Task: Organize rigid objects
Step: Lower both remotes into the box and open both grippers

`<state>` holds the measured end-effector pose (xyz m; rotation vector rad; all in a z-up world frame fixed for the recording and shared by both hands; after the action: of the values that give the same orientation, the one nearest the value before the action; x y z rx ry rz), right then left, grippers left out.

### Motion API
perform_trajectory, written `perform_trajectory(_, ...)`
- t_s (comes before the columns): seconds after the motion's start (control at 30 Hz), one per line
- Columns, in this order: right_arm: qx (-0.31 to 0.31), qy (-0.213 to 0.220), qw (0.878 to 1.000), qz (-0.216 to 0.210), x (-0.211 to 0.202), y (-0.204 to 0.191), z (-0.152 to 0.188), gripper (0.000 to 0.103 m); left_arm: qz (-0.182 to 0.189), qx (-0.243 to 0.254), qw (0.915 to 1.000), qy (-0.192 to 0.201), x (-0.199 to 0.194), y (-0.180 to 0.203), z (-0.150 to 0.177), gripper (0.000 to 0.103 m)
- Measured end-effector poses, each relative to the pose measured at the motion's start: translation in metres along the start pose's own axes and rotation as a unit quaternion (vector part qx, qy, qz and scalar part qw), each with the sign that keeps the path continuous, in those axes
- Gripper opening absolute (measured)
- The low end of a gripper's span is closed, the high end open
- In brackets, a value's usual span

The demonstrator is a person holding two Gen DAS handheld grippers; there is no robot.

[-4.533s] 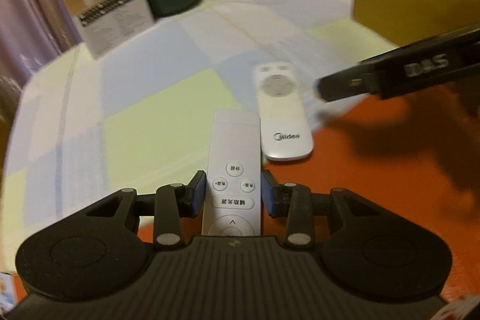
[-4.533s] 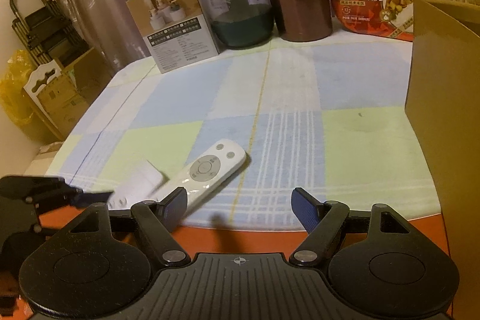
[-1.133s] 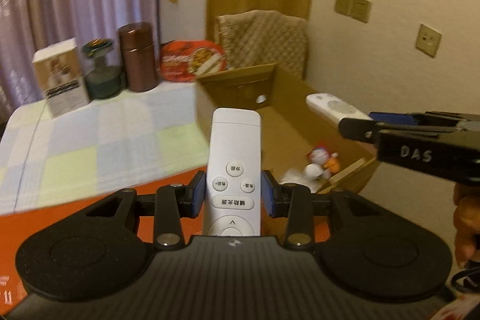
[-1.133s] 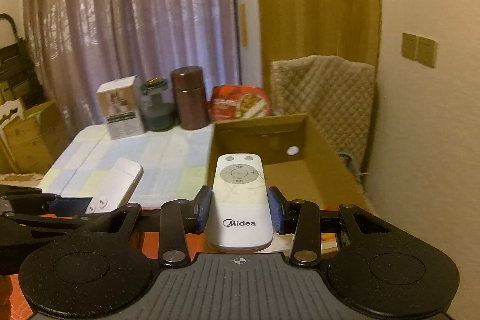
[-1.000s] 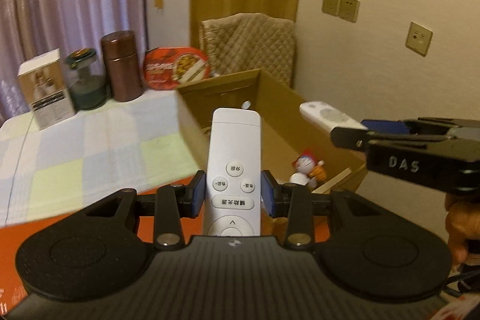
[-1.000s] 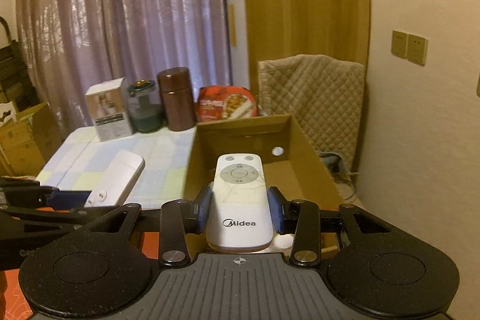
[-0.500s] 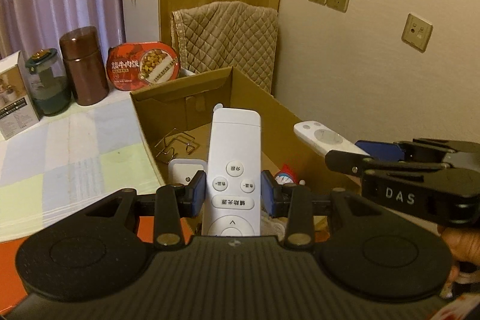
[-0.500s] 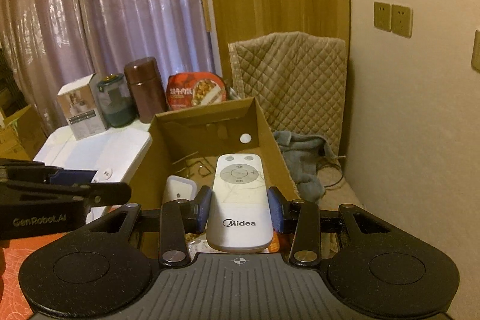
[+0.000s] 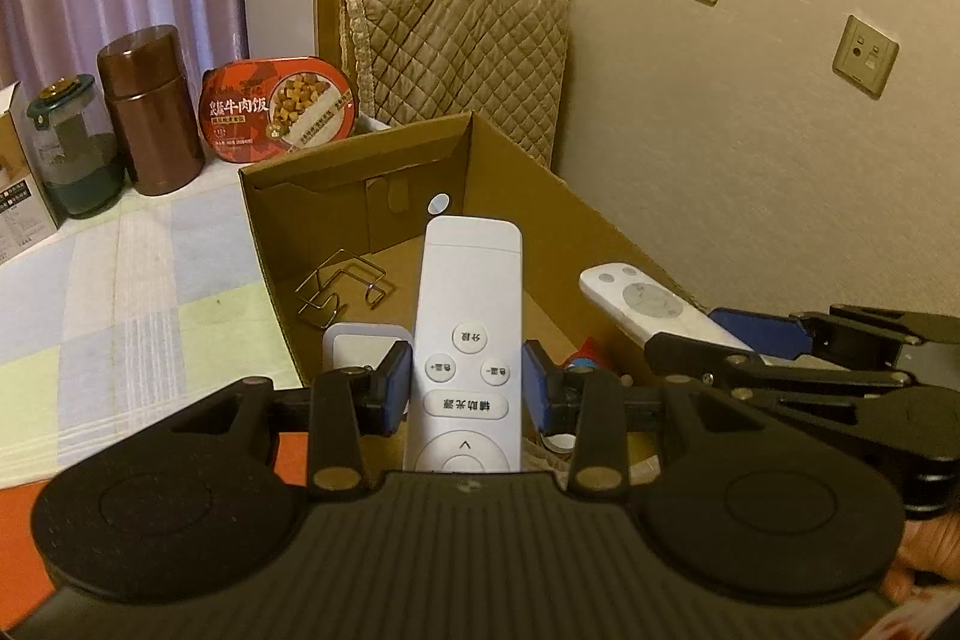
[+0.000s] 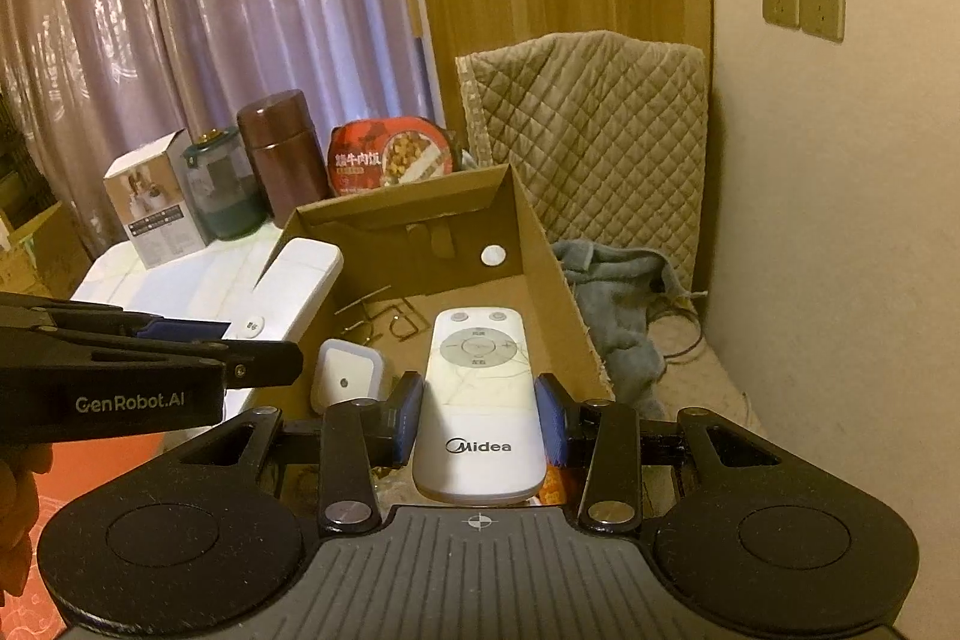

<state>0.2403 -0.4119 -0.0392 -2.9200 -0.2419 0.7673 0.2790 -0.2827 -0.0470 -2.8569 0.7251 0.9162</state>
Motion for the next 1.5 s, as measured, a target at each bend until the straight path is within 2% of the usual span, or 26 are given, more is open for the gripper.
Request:
perform_trajectory(0.53, 0.006, -0.008, 1.000, 0.003, 0.011, 0.003, 0.006, 0.037, 0.007, -0.004, 0.9997, -0.022, 0.017, 0.002, 0.010, 0.033)
perform_trajectory(1.13, 0.013, -0.010, 1.000, -0.006, 0.009, -0.004, 0.007, 0.037, -0.035, -0.018, 0.9992, 0.006, -0.020, -0.031, 0.006, 0.033)
perform_trajectory(1.5, 0.017, -0.020, 1.000, -0.013, 0.014, -0.012, 0.012, 0.037, -0.039, -0.021, 0.9990, 0.006, -0.027, -0.037, 0.013, 0.033)
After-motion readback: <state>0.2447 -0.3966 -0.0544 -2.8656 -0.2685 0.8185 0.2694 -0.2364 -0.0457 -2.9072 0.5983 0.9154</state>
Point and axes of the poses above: each gripper's, at about its wrist camera, not at the fingertips, and x roughly the way its jaws point, y to its right, z to its underside, the point moved 7 cm from there along x, roughly the way its jaws point, and after that the axes turned 9 degrees about y, right-handed, at the moved point
